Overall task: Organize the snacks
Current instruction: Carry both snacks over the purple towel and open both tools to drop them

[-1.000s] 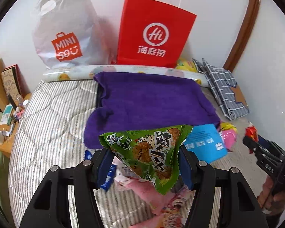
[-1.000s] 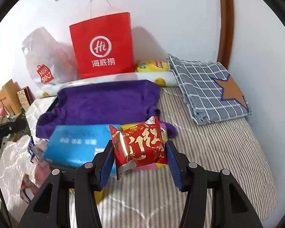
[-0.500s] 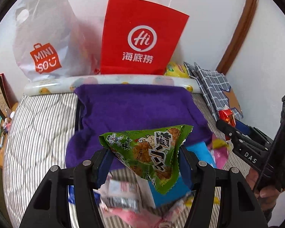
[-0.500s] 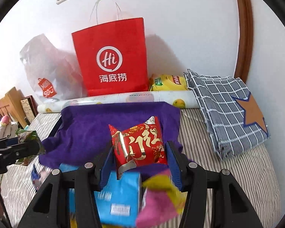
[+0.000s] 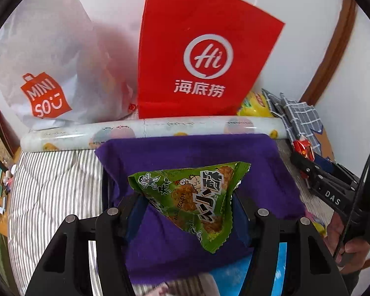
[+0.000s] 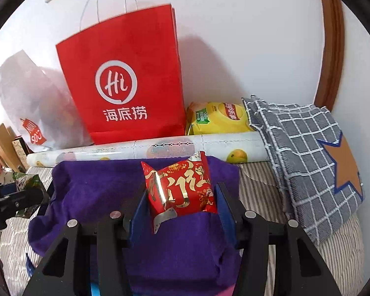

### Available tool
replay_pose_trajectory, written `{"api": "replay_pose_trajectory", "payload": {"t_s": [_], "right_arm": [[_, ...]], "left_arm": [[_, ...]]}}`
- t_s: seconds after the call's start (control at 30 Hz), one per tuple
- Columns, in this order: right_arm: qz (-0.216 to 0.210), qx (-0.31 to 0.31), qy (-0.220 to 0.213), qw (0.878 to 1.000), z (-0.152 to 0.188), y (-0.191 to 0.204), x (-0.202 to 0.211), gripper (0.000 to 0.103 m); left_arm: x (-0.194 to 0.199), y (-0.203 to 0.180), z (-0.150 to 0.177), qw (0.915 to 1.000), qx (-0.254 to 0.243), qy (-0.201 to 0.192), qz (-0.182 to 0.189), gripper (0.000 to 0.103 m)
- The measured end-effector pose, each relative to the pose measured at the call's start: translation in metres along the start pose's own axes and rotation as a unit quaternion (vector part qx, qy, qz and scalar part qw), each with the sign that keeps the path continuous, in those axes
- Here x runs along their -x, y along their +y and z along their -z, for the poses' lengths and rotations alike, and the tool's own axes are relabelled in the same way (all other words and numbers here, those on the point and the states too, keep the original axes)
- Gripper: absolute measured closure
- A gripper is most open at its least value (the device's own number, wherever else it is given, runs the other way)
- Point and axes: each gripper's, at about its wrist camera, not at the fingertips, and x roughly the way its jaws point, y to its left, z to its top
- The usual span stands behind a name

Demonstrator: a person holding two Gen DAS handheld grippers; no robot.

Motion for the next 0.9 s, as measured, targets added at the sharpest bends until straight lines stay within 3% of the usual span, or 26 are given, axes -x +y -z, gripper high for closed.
{"api": "replay_pose_trajectory", "payload": {"t_s": [0.23,0.47,0.9], "right_arm": [[-0.006,0.0,0.039,0.999,0.001,-0.001,-0.031,0.053],[0.02,0.013,0.067,0.997,0.01,0.005,-0.051,0.053],[0.043,0.039,0.084,0.995,0.014,0.012,-0.059,0.05]], "left_arm": [[-0.033,0.021,-0.018,0.9997,0.018,0.014,0.007,0.041],[-0.064,0.038,-0.012,0.9976,0.028,0.062,0.005,0.041],[-0.071,0.025,-0.01,0.9972,0.006,0.074,0.009,0.041]]}}
